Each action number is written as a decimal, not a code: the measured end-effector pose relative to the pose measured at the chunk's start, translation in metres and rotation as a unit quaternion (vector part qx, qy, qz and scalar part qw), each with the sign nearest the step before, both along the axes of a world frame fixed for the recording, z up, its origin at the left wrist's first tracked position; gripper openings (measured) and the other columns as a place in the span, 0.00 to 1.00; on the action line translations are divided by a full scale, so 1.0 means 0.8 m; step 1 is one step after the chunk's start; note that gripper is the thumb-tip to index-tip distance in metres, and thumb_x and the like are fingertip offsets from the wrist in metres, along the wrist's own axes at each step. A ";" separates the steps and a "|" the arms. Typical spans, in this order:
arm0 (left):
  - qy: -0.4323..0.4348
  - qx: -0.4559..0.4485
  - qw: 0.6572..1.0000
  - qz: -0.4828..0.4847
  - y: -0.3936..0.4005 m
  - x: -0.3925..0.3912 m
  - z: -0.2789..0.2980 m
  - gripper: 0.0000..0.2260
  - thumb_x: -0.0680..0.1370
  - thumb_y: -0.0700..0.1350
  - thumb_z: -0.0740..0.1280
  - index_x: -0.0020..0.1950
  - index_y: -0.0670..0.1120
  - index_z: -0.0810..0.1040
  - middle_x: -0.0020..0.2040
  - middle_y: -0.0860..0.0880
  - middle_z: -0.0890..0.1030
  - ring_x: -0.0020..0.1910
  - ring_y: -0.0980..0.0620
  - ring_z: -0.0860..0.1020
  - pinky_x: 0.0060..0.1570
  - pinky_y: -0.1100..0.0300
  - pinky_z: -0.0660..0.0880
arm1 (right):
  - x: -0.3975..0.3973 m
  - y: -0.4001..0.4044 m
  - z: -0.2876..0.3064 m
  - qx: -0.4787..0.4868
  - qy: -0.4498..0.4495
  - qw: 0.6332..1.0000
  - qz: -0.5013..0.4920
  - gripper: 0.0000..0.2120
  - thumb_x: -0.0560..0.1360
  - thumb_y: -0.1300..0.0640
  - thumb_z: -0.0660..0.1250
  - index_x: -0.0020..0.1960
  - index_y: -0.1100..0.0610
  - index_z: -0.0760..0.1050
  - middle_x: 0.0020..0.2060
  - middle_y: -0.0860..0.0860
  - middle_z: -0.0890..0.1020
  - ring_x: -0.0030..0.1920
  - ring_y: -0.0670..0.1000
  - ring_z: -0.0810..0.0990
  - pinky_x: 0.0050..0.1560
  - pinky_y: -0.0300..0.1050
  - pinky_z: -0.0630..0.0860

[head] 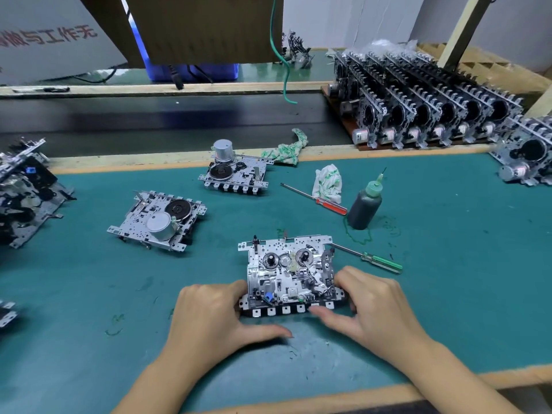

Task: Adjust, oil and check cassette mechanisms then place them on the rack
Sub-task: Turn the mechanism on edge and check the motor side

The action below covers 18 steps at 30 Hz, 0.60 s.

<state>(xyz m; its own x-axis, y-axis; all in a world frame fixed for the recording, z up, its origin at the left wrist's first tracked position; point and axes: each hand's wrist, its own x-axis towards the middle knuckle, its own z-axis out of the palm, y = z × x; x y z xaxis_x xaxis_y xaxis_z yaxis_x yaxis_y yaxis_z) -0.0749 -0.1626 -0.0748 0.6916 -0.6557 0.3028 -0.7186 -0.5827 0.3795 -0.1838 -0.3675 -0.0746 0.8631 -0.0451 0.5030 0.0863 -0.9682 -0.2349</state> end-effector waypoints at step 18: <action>0.028 -0.072 0.997 -0.023 0.008 -0.010 0.022 0.30 0.73 0.74 0.48 0.26 0.50 0.62 0.20 0.51 0.64 0.23 0.49 0.66 0.24 0.63 0.59 | -0.013 0.000 0.025 0.279 0.054 0.959 0.023 0.17 0.68 0.41 0.66 0.30 0.50 0.65 0.24 0.46 0.67 0.25 0.46 0.67 0.27 0.42 0.66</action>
<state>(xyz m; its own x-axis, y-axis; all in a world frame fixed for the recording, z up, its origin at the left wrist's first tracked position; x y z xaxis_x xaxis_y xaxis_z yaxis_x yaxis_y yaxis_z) -0.0832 -0.1562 -0.0569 0.6807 -0.6395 0.3573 -0.7181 -0.4864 0.4977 -0.1944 -0.3676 -0.0548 0.9161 -0.2424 0.3195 0.0712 -0.6857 -0.7244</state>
